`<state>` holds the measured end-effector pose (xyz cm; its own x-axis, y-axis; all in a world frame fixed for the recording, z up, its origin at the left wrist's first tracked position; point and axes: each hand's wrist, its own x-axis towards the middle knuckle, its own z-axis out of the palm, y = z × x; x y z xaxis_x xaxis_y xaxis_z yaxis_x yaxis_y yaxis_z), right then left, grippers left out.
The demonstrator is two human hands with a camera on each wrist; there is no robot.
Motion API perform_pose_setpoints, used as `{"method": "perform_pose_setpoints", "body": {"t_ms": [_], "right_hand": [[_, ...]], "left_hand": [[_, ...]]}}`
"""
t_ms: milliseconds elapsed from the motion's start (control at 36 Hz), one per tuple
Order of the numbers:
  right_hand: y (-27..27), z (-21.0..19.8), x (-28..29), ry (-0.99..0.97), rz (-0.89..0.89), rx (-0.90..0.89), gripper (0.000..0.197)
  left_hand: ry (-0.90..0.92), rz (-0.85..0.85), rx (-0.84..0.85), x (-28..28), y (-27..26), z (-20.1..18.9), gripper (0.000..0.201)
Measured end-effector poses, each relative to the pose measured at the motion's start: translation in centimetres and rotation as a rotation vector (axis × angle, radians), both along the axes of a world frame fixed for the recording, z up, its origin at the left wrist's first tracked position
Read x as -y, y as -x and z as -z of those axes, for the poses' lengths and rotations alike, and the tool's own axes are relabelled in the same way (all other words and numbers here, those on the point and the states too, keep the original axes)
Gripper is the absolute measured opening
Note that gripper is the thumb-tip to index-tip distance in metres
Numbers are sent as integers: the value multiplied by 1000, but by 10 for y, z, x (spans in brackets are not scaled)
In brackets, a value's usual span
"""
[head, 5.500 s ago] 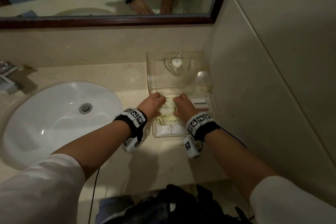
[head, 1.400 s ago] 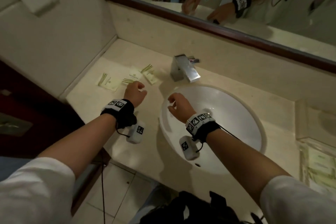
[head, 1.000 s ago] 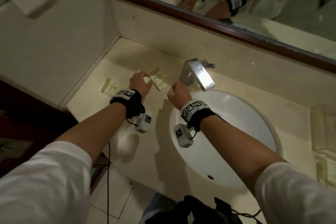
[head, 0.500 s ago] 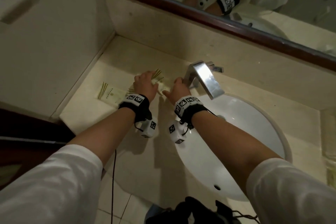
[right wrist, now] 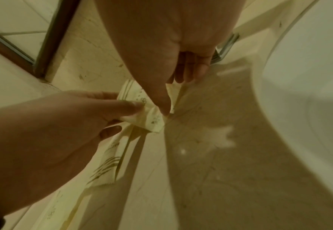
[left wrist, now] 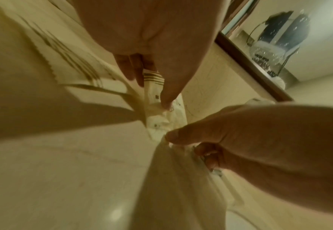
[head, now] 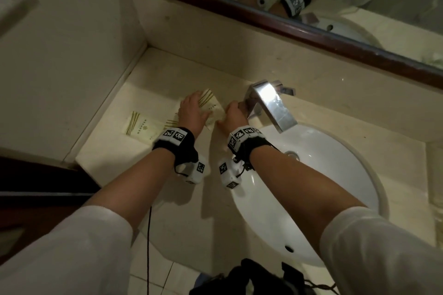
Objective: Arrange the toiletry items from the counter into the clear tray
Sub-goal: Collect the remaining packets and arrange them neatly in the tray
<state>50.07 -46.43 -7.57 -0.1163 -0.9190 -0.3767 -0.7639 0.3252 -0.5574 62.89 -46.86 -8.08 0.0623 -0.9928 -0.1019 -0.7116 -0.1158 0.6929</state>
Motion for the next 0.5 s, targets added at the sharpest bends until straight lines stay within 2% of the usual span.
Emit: {"method": "perform_pose_setpoints", "body": {"t_ms": [56, 139, 222, 333, 417, 500], "right_hand": [[2, -1, -1, -9, -9, 27, 40], [8, -5, -9, 29, -27, 76, 23], [14, -7, -22, 143, 38, 187, 25], [25, -8, -43, 109, 193, 469, 22], [36, -11, -59, 60, 300, 717, 24], [49, -19, -76, -7, 376, 856, 17]], "left_hand": [[-14, -16, -110, -1, 0, -6, 45], [-27, -9, -161, -7, -2, -17, 29], [-66, -26, -320, -17, -5, -25, 19], [-152, -49, -491, -28, -12, -24, 23], [-258, -57, -633, -39, -9, -31, 8], [-344, -51, -742, -54, 0, -36, 11]]}}
